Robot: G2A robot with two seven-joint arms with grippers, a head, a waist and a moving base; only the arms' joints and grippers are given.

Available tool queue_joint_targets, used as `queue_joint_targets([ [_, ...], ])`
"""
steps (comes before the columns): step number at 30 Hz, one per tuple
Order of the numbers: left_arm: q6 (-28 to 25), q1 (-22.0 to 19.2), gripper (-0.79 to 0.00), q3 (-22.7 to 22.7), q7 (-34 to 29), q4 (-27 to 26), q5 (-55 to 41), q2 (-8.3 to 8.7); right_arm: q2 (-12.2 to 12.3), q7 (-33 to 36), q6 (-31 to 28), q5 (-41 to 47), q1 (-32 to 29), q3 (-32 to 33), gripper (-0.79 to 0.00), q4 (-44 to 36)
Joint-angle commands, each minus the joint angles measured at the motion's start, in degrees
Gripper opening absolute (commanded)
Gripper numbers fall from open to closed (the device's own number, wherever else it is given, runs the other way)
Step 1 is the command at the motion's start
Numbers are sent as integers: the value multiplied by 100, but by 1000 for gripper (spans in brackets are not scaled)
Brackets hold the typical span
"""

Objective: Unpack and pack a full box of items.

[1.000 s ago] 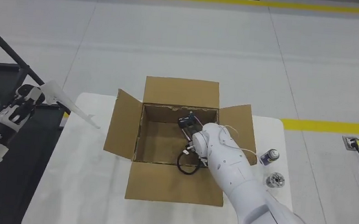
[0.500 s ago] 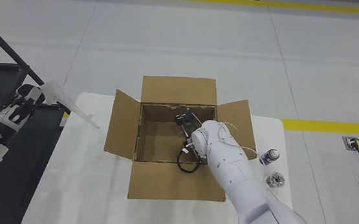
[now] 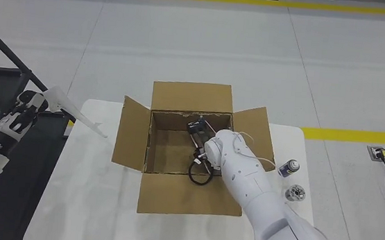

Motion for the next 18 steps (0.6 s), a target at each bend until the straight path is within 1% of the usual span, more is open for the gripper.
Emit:
queue_joint_targets([
  [1,0,0,-785,0,0,0,0,0,-2,-33,12,33,-22,18,-440,12],
  [8,0,0,-785,0,0,0,0,0,-21,-75,16,23,-90,16,-514,-7],
  [13,0,0,-785,0,0,0,0,0,-47,-60,-20,-67,-110,-27,-514,-25],
  [18,0,0,-785,0,0,0,0,0,-70,58,-172,-136,-108,-65,-533,-17],
])
